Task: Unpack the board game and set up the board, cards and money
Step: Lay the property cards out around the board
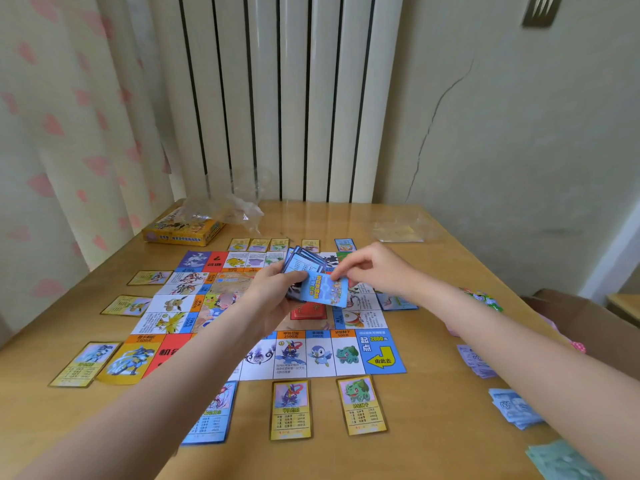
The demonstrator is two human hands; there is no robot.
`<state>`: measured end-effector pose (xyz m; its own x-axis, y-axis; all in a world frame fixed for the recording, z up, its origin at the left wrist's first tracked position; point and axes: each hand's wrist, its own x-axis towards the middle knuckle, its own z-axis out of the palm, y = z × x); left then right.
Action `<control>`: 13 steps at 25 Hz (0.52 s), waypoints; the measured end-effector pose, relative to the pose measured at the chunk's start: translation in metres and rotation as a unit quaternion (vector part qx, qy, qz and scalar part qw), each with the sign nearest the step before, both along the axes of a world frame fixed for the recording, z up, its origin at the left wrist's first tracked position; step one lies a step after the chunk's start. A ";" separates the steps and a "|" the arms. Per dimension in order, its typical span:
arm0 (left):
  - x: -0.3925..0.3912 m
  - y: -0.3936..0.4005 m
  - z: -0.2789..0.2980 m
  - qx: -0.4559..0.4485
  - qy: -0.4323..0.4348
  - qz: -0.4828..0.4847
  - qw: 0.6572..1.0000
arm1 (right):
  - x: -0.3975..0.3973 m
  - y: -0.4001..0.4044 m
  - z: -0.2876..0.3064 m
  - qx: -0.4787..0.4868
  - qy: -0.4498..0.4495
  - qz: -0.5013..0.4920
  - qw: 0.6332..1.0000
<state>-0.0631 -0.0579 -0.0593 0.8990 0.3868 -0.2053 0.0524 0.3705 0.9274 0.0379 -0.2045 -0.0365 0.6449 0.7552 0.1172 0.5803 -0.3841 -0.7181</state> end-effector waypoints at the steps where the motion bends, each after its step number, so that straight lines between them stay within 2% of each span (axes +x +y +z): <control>1: 0.000 0.000 0.001 0.006 -0.010 -0.004 1.000 | -0.002 0.000 0.003 0.023 0.034 -0.005 0.999; 4: -0.002 -0.001 0.004 0.022 -0.035 -0.012 0.999 | -0.006 -0.001 0.007 0.015 0.119 0.006 0.993; 6: -0.002 -0.002 0.004 0.039 -0.032 -0.010 0.999 | -0.006 -0.001 0.005 -0.003 0.102 -0.003 0.995; 8: -0.003 -0.001 0.004 0.043 -0.003 0.002 0.999 | -0.007 0.001 0.004 0.026 0.037 -0.026 0.999; 11: -0.004 0.001 0.006 -0.036 0.032 0.014 0.999 | -0.008 0.001 0.006 0.108 -0.084 -0.063 0.989; 13: -0.005 0.001 0.008 -0.078 0.038 0.011 0.996 | -0.008 -0.003 0.006 0.060 -0.212 -0.025 0.975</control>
<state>-0.0682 -0.0564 -0.0513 0.8700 0.3650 -0.3315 0.1104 0.5110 0.8525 0.0302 -0.2074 -0.0300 0.5553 0.6889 0.4659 0.8172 -0.3480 -0.4594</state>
